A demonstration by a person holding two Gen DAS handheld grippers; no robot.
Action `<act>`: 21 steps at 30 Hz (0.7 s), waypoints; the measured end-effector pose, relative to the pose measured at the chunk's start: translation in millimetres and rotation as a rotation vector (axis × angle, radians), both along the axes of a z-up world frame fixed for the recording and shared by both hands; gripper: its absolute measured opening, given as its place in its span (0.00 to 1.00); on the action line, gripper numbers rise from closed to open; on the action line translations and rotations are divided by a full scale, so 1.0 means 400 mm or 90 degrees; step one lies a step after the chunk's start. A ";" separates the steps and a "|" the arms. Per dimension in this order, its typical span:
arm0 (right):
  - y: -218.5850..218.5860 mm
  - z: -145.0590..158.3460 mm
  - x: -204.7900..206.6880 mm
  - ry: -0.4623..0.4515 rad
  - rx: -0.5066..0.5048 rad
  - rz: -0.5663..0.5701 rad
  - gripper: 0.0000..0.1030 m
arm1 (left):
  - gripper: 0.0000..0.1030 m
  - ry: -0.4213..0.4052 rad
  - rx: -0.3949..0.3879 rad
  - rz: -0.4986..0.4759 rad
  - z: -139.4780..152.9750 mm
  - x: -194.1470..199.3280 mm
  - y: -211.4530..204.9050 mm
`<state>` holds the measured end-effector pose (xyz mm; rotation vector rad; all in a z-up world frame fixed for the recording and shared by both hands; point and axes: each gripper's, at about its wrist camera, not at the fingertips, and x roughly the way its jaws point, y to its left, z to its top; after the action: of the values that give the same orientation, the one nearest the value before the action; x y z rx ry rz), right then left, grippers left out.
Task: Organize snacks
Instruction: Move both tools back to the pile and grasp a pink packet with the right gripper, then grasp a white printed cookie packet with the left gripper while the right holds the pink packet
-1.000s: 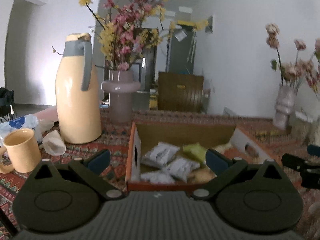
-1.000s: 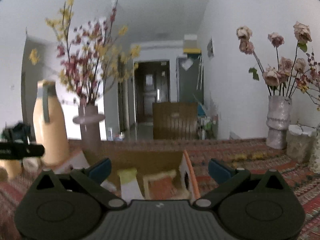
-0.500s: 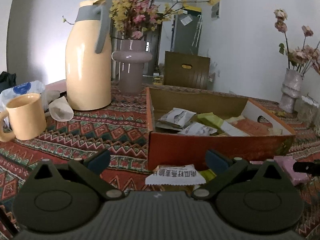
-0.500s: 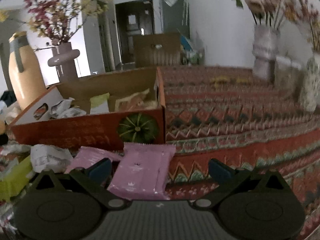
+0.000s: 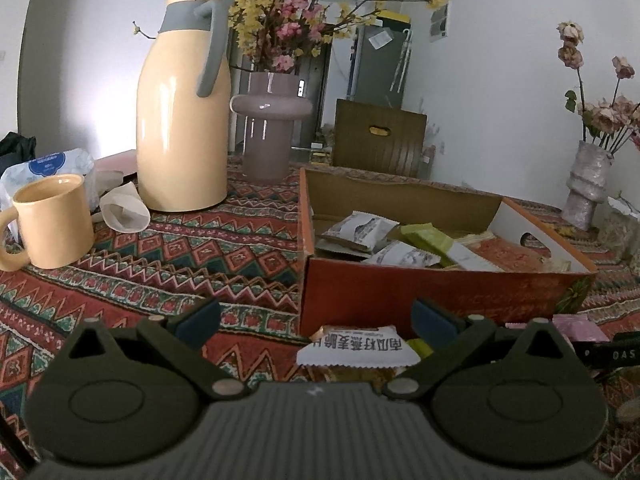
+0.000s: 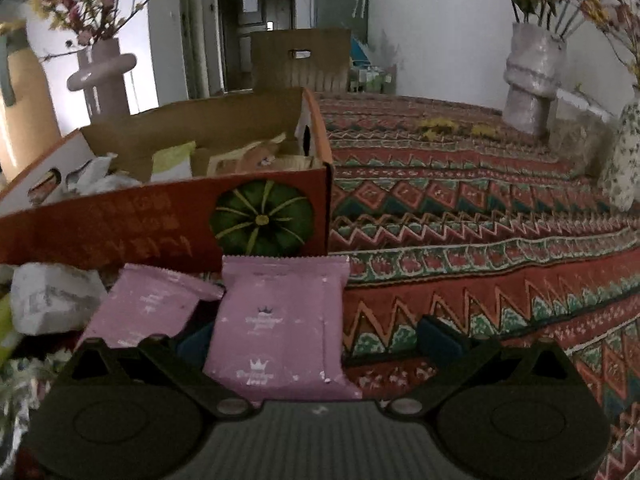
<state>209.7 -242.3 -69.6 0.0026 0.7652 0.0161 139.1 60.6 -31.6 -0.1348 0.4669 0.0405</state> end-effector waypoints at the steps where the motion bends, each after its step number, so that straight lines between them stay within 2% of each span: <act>1: -0.002 0.000 0.002 0.000 0.000 -0.002 1.00 | 1.00 0.000 -0.001 0.001 0.000 0.000 0.001; 9: -0.002 0.002 0.005 -0.002 0.005 0.023 0.99 | 1.00 -0.003 -0.008 0.003 -0.003 0.001 0.003; 10: -0.001 0.002 0.002 -0.007 0.007 0.026 0.96 | 1.00 -0.002 -0.007 0.003 -0.004 0.002 0.002; 13: 0.005 0.005 -0.017 -0.032 0.006 0.034 0.78 | 1.00 -0.003 -0.003 0.003 -0.005 0.001 -0.001; 15: 0.014 0.005 -0.030 -0.049 0.004 0.046 0.59 | 1.00 -0.012 -0.004 0.003 -0.004 -0.004 -0.001; 21: 0.001 0.016 -0.043 -0.073 0.024 0.033 0.59 | 1.00 -0.025 -0.014 0.004 -0.002 -0.012 0.004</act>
<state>192.3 -241.7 -63.2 0.0184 0.6498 0.0792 134.1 62.3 -32.5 -0.1578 0.4280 0.0394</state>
